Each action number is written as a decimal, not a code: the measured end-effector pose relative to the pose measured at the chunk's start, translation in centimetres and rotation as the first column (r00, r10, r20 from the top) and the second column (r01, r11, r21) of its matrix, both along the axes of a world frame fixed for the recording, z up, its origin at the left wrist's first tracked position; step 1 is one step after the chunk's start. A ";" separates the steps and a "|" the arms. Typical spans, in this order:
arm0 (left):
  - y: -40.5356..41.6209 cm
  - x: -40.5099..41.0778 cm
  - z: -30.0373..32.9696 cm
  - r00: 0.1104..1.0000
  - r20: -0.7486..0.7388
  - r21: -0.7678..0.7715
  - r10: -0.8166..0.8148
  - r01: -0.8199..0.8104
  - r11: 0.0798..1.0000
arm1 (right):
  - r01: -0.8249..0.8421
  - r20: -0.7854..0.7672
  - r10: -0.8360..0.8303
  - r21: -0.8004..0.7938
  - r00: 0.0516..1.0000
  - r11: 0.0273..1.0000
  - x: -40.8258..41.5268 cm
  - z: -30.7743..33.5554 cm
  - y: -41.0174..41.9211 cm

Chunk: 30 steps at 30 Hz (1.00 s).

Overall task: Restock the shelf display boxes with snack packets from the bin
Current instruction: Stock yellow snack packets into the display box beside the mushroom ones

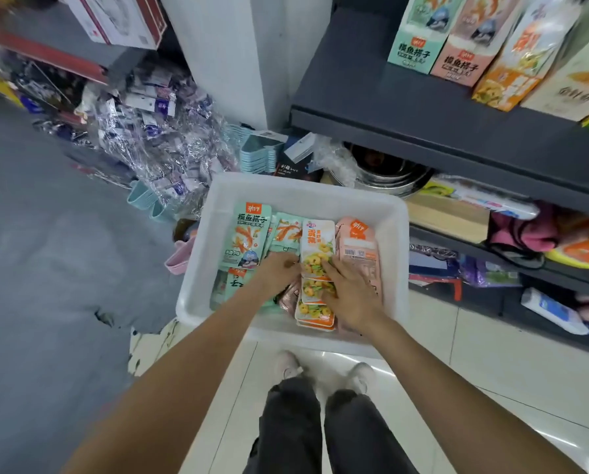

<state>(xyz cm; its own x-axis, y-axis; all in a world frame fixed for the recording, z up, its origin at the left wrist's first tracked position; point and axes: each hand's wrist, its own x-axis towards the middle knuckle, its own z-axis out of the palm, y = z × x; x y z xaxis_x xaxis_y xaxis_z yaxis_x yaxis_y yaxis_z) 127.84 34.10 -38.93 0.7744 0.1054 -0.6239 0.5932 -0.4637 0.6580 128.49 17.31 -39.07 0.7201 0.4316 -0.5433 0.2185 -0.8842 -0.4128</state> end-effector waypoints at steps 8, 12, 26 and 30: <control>-0.4 0.2 -0.3 0.942 -0.142 -0.218 0.303 -0.329 0.919 | 0.057 -0.017 -0.055 0.100 0.998 0.993 -0.4 0.4 -0.1; 0.4 -0.5 0.7 0.909 -0.183 -0.307 0.374 -0.414 0.857 | 0.276 -0.055 -0.273 0.308 0.960 0.910 -0.6 0.8 0.2; 1.6 2.1 10.2 0.898 0.121 -0.495 0.422 -0.314 0.810 | 0.705 -0.385 -0.650 0.621 0.655 0.343 4.2 9.7 1.2; -1.0 5.0 12.5 0.928 0.181 -0.461 0.324 -0.211 0.862 | 0.722 -0.430 -0.709 0.673 0.560 0.162 6.5 12.7 -1.4</control>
